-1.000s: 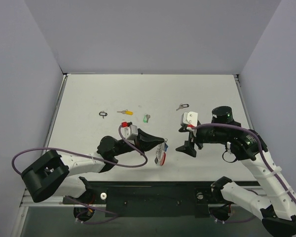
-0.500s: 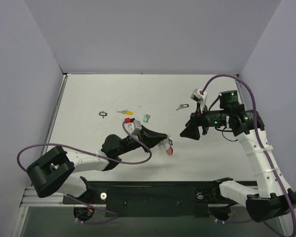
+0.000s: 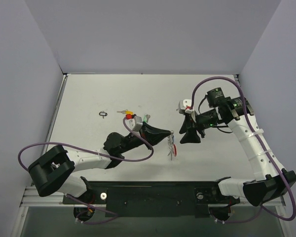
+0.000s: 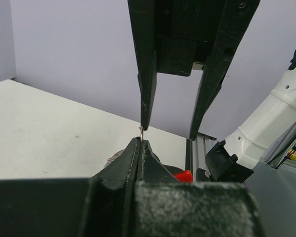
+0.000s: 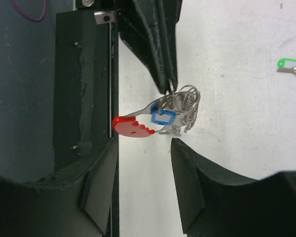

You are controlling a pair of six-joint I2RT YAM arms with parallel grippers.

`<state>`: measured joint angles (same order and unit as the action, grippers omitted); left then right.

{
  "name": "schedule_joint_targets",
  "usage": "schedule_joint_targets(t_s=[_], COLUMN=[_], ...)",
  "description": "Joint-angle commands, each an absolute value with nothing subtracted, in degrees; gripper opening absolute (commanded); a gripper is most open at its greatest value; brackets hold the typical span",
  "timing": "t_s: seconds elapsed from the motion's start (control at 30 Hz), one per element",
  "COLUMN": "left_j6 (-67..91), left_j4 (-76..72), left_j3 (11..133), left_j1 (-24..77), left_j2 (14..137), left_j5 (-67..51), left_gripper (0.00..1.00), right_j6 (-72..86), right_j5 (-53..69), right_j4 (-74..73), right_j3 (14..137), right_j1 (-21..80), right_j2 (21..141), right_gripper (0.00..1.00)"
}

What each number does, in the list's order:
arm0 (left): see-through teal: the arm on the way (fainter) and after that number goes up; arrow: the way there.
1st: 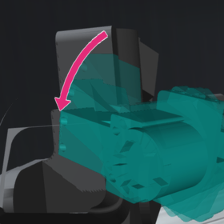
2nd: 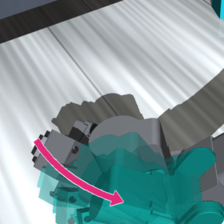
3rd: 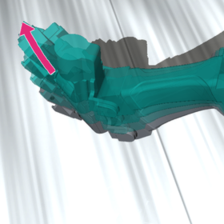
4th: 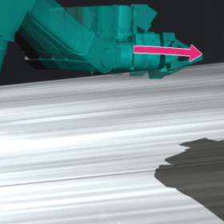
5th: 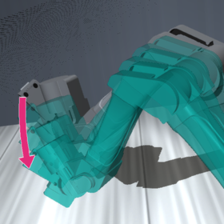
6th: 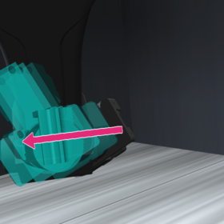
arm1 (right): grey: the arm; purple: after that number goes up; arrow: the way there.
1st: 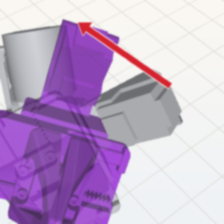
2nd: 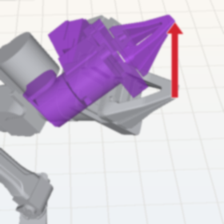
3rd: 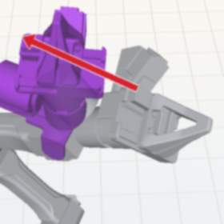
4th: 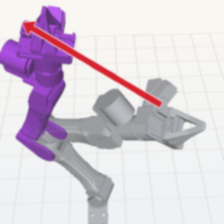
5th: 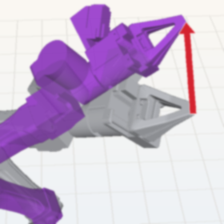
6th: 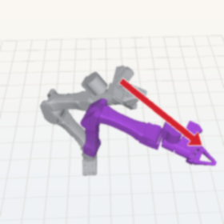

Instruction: Put the keys on the keyring

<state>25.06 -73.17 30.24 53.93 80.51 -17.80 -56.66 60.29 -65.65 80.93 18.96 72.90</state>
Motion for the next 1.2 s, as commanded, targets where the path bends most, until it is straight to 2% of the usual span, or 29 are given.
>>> schedule_joint_targets(t_s=[0.0,0.17,0.23,0.33,0.7,0.93,1.03,1.17], left_j6=[26.5,27.2,27.2,26.8,26.2,25.8,25.9,25.8], left_j4=[-81.6,-84.3,-84.9,-85.4,-86.6,-86.5,-86.6,-86.7], left_j3=[33.0,32.9,32.7,32.4,30.8,30.1,29.9,29.8], left_j1=[54.7,55.0,55.2,55.4,55.5,55.5,55.5,55.5], left_j2=[80.4,81.6,81.9,82.1,81.1,80.4,80.5,80.2], left_j5=[-16.6,-16.3,-16.0,-15.8,-15.6,-15.6,-15.5,-15.5], left_gripper=[0.00,0.00,0.00,0.00,0.00,0.00,0.00,0.00], right_j6=[-52.8,-48.0,-47.1,-45.5,-43.2,-42.5,-41.9,-41.6], right_j5=[62.3,62.7,63.5,63.7,63.5,65.8,67.6,68.0], right_j4=[-58.0,-53.1,-52.9,-52.1,-50.4,-50.7,-50.7,-50.8], right_j3=[79.9,80.8,80.9,79.8,76.7,77.1,77.0,76.6], right_j1=[19.2,20.0,20.3,21.2,22.3,21.4,20.4,20.4], right_j2=[72.6,73.6,74.1,74.2,74.3,74.3,74.4,74.2], right_gripper=[0.43,0.43,0.40,0.32,0.21,0.19,0.09,0.05])
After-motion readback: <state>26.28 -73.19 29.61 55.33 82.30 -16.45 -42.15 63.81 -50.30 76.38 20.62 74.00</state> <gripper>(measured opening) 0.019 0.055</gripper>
